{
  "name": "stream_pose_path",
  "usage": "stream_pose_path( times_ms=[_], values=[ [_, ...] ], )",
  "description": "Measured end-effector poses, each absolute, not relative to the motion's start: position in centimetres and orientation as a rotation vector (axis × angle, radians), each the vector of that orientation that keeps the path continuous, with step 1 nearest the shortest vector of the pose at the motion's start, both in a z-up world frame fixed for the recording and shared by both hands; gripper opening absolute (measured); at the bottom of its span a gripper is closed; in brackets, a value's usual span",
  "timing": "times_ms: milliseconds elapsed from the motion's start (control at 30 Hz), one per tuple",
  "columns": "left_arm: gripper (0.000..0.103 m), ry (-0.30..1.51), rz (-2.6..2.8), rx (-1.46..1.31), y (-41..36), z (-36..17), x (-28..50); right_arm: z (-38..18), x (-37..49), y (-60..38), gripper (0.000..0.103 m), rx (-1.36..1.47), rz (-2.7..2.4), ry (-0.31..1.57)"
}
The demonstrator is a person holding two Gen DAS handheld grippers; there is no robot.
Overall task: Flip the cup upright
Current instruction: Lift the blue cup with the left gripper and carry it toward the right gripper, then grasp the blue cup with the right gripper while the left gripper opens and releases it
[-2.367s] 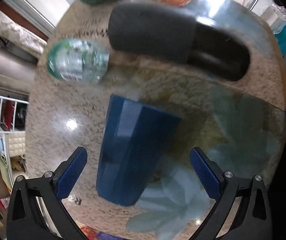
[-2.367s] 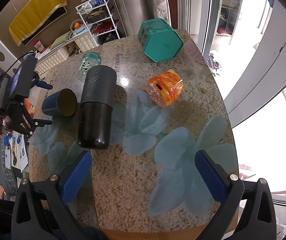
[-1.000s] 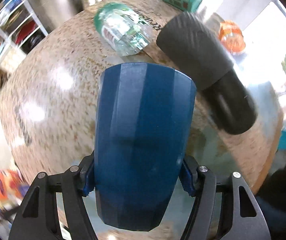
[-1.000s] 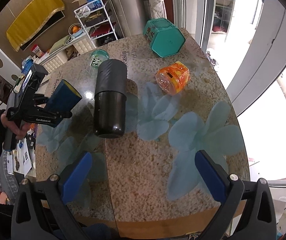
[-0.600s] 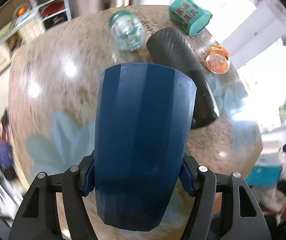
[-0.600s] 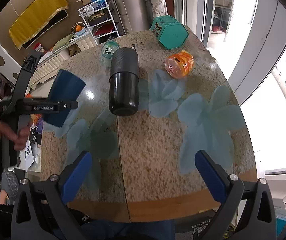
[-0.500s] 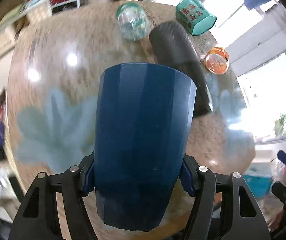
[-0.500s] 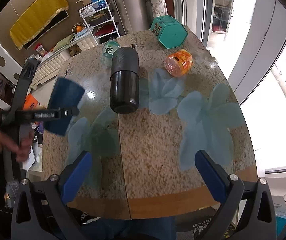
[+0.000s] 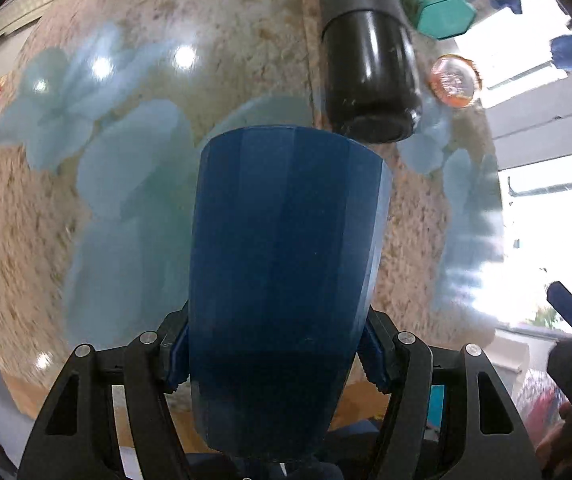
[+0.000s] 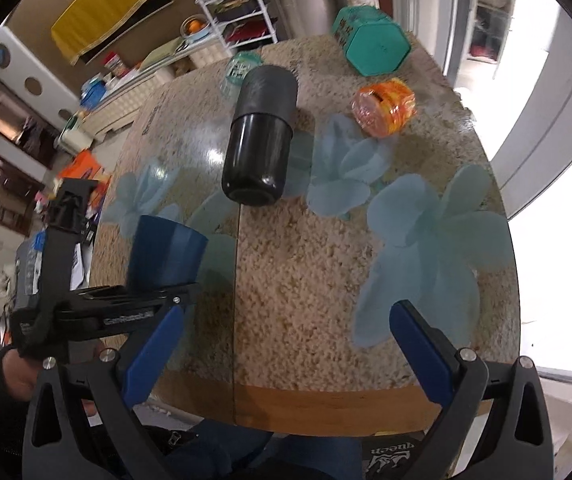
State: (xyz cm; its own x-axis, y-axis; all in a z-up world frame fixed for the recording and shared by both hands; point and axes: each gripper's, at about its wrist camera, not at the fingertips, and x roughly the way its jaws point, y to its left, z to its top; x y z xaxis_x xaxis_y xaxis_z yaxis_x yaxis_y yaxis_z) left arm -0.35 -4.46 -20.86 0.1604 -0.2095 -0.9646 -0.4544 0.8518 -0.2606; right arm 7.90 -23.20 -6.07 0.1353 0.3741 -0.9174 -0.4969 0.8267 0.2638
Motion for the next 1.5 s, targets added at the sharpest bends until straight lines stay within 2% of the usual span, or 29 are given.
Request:
stream_pose_path(
  times_ms=[533, 567, 667, 700, 833, 867, 900, 1500],
  values=[
    [0.070, 1.464, 0.377, -0.557, -9.8, -24.0, 2.3, -7.9, 10.7, -26.2, 0.103, -0.148, 0.772, 1.344],
    [0.072, 1.467, 0.380, -0.549, -9.9, -23.9, 2.4, -7.8, 10.9, -26.4, 0.103, -0.147, 0.776, 1.344],
    [0.092, 1.462, 0.388, -0.548, -10.0, -23.5, 2.9, -7.8, 11.3, -26.7, 0.103, -0.136, 0.789, 1.340],
    [0.095, 1.457, 0.390, -0.548, -10.0, -23.3, 2.9, -7.7, 11.5, -26.8, 0.103, -0.129, 0.796, 1.338],
    [0.096, 1.468, 0.389, -0.521, -9.8, -22.0, 4.3, -7.7, 12.0, -26.9, 0.103, -0.118, 0.811, 1.334],
    [0.102, 1.484, 0.396, -0.506, -9.7, -21.8, 4.4, -7.7, 12.1, -26.9, 0.103, -0.117, 0.815, 1.334],
    [0.103, 1.503, 0.410, -0.488, -9.7, -21.4, 4.5, -7.7, 12.2, -26.9, 0.103, -0.114, 0.820, 1.333],
    [0.103, 1.479, 0.317, -0.388, -6.0, -12.7, 2.4, -7.1, 13.0, -25.4, 0.103, -0.087, 0.830, 1.318]
  ],
)
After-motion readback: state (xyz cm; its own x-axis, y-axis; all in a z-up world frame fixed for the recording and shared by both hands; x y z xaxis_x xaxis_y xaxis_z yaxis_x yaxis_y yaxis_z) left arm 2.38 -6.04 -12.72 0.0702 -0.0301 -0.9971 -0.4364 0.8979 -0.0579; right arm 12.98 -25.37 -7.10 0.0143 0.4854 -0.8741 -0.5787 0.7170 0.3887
